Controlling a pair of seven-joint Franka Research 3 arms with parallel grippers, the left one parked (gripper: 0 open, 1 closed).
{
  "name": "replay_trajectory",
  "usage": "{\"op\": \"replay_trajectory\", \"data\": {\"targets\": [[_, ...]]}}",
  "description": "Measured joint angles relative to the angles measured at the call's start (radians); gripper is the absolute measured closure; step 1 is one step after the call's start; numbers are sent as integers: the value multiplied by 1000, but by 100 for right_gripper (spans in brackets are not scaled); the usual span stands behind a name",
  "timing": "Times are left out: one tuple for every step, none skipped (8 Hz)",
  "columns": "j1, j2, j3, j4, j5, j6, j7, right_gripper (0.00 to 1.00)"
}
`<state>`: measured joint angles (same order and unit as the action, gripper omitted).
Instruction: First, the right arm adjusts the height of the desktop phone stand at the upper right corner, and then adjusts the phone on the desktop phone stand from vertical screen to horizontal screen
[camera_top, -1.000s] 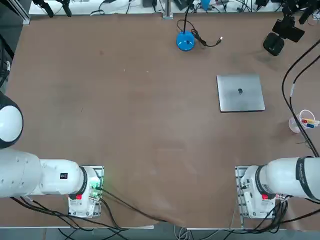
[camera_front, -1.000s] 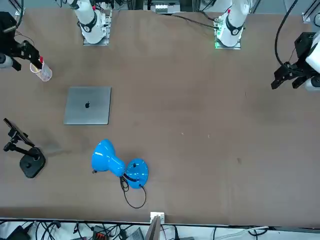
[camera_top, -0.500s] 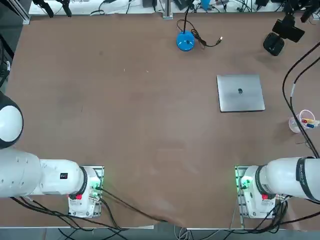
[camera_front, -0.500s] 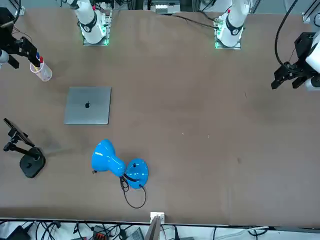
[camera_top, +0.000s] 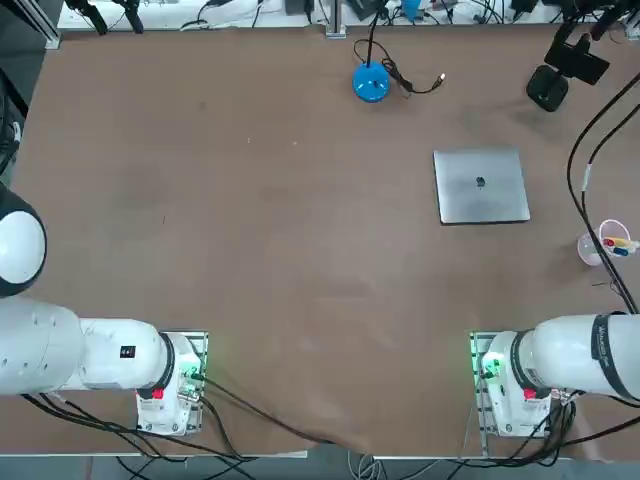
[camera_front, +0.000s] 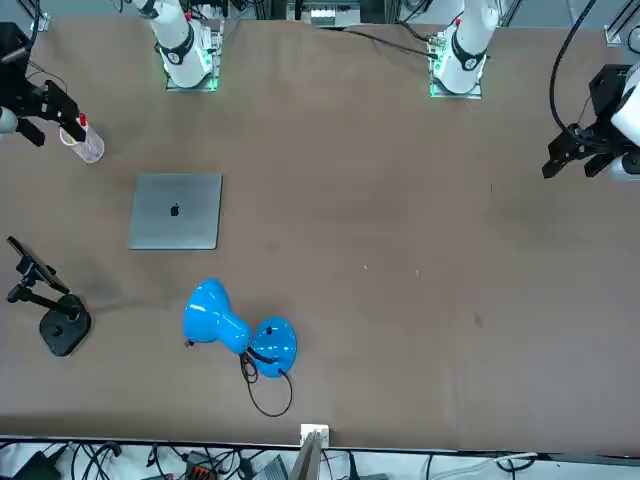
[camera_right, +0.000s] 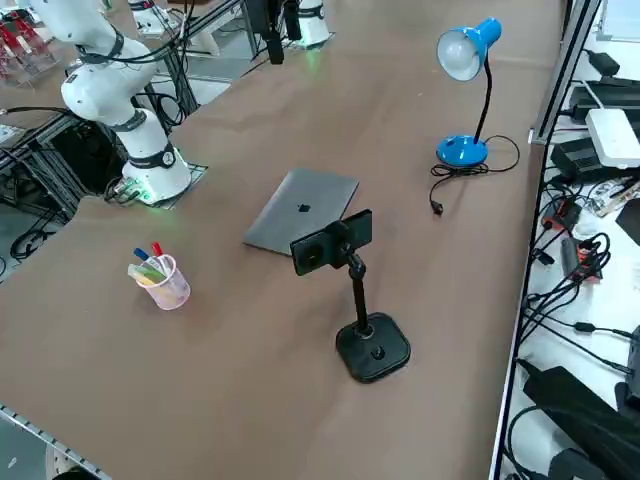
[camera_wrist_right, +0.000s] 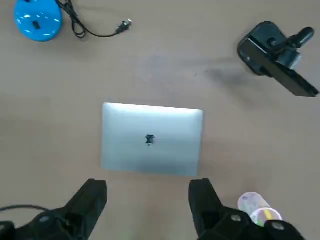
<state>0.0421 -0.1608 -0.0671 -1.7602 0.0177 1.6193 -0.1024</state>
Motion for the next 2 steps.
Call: {"op": "replay_trajectory", "data": {"targets": [[0,0,-1,1,12,0,3,0],[-1,0,-2,3,14,0,4,0]]}}
